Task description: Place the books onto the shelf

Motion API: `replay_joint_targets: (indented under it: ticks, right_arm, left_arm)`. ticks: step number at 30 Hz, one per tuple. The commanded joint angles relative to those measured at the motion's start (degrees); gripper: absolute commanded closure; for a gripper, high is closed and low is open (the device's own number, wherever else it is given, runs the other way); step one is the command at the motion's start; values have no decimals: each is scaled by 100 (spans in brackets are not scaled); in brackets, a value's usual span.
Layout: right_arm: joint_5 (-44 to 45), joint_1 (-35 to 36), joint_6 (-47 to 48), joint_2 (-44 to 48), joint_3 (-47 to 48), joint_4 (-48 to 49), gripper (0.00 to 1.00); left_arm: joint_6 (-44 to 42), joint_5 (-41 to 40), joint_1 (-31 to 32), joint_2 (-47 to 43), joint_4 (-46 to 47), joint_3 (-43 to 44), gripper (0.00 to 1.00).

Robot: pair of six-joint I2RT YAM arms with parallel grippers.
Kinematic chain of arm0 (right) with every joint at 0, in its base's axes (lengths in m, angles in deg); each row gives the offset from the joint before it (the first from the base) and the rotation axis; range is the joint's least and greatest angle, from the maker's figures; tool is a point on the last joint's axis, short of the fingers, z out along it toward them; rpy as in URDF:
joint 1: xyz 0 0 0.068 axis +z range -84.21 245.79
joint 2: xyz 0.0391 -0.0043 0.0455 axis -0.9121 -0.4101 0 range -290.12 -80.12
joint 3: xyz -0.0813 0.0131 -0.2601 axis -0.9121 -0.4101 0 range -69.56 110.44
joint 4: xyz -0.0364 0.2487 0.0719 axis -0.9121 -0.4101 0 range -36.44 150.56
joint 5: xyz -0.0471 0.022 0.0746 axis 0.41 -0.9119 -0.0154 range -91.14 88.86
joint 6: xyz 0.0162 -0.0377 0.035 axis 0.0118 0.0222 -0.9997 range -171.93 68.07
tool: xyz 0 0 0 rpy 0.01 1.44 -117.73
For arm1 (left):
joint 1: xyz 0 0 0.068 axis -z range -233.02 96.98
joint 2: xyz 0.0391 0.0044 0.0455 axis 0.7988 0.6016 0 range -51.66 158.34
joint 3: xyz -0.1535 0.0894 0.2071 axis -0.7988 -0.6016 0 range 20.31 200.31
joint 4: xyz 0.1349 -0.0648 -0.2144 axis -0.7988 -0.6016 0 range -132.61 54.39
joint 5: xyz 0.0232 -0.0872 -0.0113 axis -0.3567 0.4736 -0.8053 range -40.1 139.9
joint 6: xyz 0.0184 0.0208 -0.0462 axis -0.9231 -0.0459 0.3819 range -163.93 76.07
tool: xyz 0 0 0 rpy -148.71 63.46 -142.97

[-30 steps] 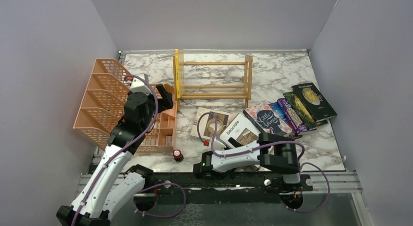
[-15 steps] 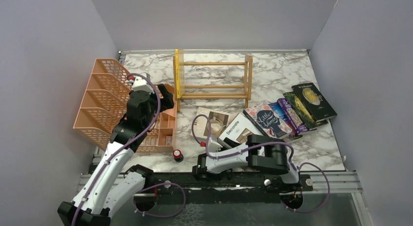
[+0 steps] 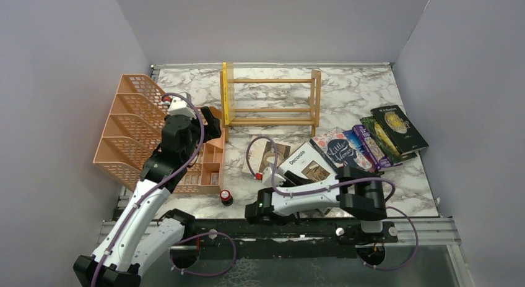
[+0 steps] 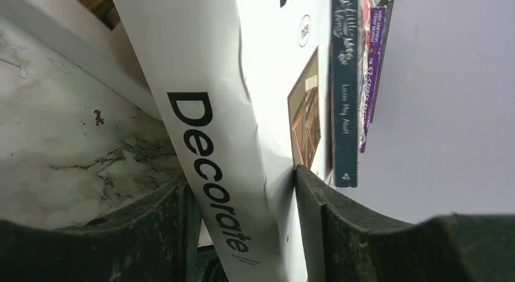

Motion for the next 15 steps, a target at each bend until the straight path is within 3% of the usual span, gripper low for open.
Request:
replay_joint_targets:
  ticks: [1,7,11,15]
  right_arm:
    - [160,-34,96,797,222,54,47]
    - [-101,-123,801,1634,358,512,52]
    - [-1052,-369,2240,2461,-13,2049,53]
    - [-1301,-837,2193,2811,-171,2310,56]
  left_arm:
    - [-70,-62,2,-8,-52,173,12]
    - [-46,57,-1,44,-98,182,12]
    - [11,178,1,85,-130,173,12]
    - [91,299,4,115,-157,154,12]
